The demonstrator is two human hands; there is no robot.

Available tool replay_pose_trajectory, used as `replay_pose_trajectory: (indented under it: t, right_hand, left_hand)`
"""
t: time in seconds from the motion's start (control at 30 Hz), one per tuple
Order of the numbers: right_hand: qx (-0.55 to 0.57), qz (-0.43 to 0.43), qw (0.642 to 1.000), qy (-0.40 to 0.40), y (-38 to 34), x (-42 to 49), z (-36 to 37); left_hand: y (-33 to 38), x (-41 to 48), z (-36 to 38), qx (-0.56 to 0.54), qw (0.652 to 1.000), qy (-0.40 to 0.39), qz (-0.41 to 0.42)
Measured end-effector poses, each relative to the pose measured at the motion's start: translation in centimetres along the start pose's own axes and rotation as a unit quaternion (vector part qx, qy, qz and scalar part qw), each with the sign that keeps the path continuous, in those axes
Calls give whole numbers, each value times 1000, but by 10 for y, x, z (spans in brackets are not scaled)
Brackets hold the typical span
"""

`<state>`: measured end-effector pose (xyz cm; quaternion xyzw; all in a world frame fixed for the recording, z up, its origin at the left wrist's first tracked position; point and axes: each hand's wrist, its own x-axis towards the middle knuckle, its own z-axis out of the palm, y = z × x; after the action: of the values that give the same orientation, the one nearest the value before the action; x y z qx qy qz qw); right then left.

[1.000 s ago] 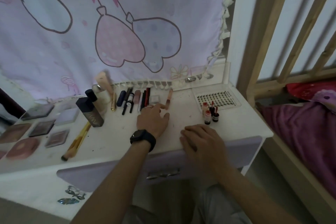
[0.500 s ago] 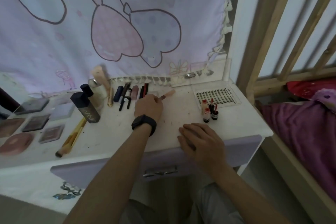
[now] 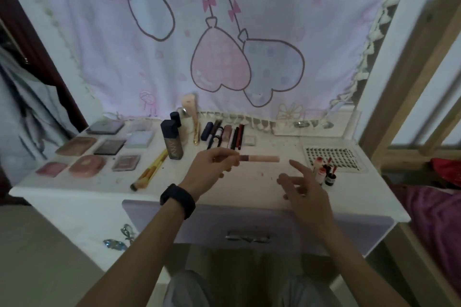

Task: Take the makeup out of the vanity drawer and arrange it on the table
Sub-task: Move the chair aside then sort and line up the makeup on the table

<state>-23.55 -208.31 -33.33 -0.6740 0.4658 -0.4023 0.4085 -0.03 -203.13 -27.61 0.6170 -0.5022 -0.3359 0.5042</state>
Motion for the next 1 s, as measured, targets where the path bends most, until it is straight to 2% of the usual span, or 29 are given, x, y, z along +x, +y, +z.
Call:
replay_pose_trajectory:
  t: [0.13, 0.2, 0.27, 0.33, 0.43, 0.57, 0.73, 0.8, 0.9, 1.0]
  right_hand:
    - [124, -10, 992, -13, -23, -3, 12]
    - [170, 28, 985, 6, -25, -4, 16]
    - [269, 99, 958, 11, -27, -6, 19]
    - [372, 163, 914, -8, -31, -8, 24]
    - [433, 207, 876, -40, -34, -13, 33]
    - [402, 207, 891, -43, -32, -19, 37]
    - [230, 164, 958, -51, -27, -17, 31]
    - [151, 137, 979, -27, -26, -10, 24]
    - [106, 98, 989, 4, -26, 1, 13]
    - [45, 61, 997, -29, -25, 11, 10]
  left_hand:
    - [-1, -15, 1, 45, 998, -32, 23]
    - [-1, -19, 3, 28, 999, -16, 33]
    - [1, -23, 8, -32, 999, 5, 28]
    - [1, -27, 17, -84, 996, 9, 17]
    - [0, -31, 34, -103, 995, 19, 0]
    - [2, -30, 45, -112, 993, 30, 3]
    - [5, -26, 44, -70, 997, 12, 8]
    - [4, -24, 42, -22, 999, 12, 24]
    - [-4, -20, 41, 96, 993, 2, 70]
    - [-10, -14, 45, 171, 979, -40, 106]
